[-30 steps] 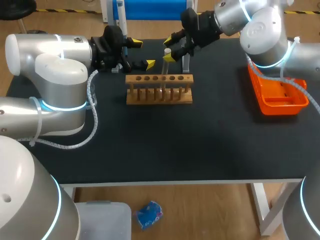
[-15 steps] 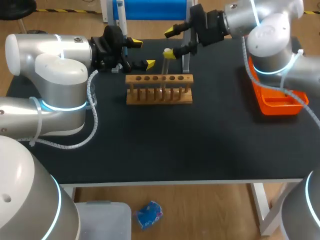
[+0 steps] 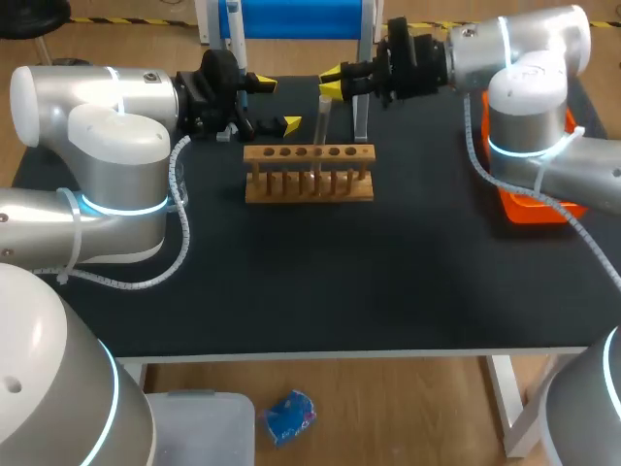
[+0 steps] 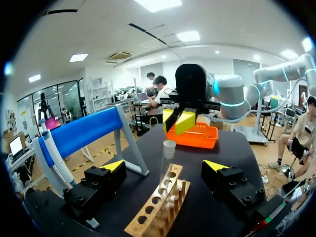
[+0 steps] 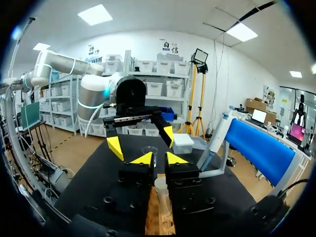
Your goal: Invert the test tube, pick up the pipette, mount the tip to pipette, aspirate from beaker and dispense into the tube, eject the tip, return the pipette, and cap with the stopper.
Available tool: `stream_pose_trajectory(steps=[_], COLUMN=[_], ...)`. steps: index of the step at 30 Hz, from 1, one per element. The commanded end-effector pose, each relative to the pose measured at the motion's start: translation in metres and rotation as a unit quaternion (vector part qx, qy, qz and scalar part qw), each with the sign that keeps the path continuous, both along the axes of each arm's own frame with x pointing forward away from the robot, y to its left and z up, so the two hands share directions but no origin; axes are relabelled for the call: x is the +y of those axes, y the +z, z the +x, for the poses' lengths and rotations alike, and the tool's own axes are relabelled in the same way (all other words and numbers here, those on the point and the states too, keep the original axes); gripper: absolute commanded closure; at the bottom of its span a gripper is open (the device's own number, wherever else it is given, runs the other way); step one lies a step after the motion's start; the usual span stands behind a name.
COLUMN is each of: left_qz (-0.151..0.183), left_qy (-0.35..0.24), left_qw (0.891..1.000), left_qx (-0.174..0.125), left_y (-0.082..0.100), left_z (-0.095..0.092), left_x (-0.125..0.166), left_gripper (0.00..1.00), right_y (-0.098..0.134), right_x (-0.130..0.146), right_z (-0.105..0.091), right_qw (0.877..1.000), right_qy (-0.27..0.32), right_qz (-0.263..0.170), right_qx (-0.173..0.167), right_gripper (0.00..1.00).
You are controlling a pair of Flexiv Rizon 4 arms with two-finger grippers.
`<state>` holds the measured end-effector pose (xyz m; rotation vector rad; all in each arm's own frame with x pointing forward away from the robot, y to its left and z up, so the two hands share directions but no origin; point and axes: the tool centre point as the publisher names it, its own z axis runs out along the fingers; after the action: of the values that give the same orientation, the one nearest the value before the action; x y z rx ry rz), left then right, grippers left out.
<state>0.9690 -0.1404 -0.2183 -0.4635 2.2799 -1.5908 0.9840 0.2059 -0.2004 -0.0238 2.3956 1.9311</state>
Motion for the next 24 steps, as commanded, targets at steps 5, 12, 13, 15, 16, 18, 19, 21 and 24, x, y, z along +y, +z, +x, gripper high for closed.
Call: stream_pose_trajectory(steps=[5, 12, 13, 15, 16, 18, 19, 21, 24], left_qz=[-0.001, -0.001, -0.001, -0.001, -0.001, -0.001, -0.001, -0.001, -0.001], left_qy=[0.001, 0.001, 0.001, 0.001, 0.001, 0.001, 0.001, 0.001, 0.001], left_qw=[1.0, 1.0, 1.0, 1.0, 1.0, 1.0, 1.0, 1.0, 1.0], left_qx=[-0.002, -0.002, -0.002, -0.002, -0.002, -0.002, -0.002, -0.002, -0.002], left_y=[-0.001, -0.001, -0.001, -0.001, -0.001, -0.001, -0.001, -0.001, -0.001], left_z=[0.0, 0.0, 0.0, 0.0, 0.0, 0.0, 0.0, 0.0, 0.0], left_x=[0.0, 0.0, 0.0, 0.0, 0.0, 0.0, 0.0, 0.0, 0.0], left_gripper=[0.0, 0.0, 0.0, 0.0, 0.0, 0.0, 0.0, 0.0, 0.0], right_y=[-0.002, -0.004, -0.005, -0.006, -0.007, -0.009, -0.01, -0.012, -0.014], right_x=[0.0, 0.001, 0.0, 0.001, 0.001, 0.002, 0.002, 0.003, 0.003], right_z=[0.003, 0.003, 0.003, 0.003, 0.003, 0.002, 0.003, 0.003, 0.004], right_qw=[0.999, 0.998, 0.998, 0.997, 0.997, 0.997, 0.997, 0.997, 0.997], right_qy=[0.016, 0.025, 0.024, 0.027, 0.027, 0.028, 0.028, 0.029, 0.028], right_qz=[0.039, 0.062, 0.059, 0.065, 0.064, 0.064, 0.064, 0.064, 0.062], right_qx=[0.0, 0.013, 0.012, 0.014, 0.014, 0.015, 0.016, 0.018, 0.02], right_gripper=[1.0, 1.0, 1.0, 1.0, 1.0, 1.0, 1.0, 1.0, 1.0])
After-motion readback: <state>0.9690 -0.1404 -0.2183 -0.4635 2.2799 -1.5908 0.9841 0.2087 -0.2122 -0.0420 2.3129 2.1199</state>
